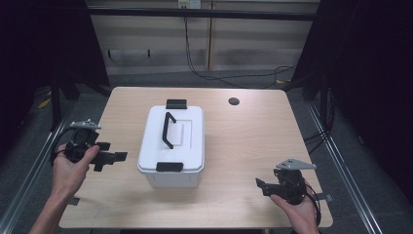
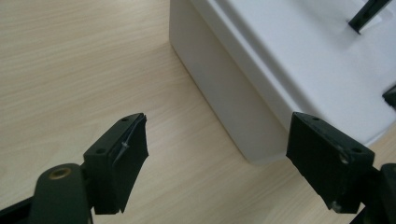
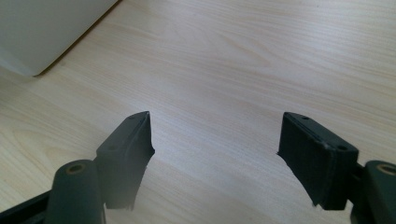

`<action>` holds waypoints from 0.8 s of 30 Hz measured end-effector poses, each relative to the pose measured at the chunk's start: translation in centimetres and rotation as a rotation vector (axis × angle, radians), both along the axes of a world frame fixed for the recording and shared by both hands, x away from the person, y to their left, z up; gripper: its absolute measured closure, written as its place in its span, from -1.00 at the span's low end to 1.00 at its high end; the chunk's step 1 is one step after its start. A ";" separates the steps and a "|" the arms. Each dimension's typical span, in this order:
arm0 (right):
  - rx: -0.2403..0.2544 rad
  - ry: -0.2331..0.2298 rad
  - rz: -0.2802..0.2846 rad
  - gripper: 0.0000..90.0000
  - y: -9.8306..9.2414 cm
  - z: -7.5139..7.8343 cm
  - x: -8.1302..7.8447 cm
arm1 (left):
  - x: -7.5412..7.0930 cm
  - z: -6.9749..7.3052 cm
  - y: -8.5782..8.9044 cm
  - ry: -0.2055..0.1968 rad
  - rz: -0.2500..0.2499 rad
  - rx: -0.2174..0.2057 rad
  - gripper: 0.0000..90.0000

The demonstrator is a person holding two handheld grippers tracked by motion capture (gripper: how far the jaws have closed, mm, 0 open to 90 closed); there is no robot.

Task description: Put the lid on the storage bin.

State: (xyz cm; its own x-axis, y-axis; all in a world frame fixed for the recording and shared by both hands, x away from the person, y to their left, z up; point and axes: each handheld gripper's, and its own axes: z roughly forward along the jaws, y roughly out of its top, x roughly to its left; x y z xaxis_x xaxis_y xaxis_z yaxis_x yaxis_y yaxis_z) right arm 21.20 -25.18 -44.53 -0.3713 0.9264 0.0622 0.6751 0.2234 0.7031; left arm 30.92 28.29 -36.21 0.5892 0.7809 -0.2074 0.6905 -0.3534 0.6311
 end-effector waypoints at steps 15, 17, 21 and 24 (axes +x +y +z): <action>-0.001 -0.013 -0.010 -0.44 0.1 0.0 -0.1 | -3.2 -4.3 2.9 -0.036 0.073 -0.042 -0.55; 0.000 -0.023 -0.010 -0.44 0.2 0.0 -0.1 | -3.5 -4.9 3.0 -0.042 0.075 -0.032 -0.55; -0.002 -0.030 -0.003 -0.44 0.2 -0.1 -0.1 | -3.9 -5.9 3.0 -0.023 0.072 -0.012 -0.55; 0.003 -0.027 0.001 -0.47 0.4 -0.2 -0.1 | -4.1 -6.3 3.0 -0.029 0.082 -0.014 -0.56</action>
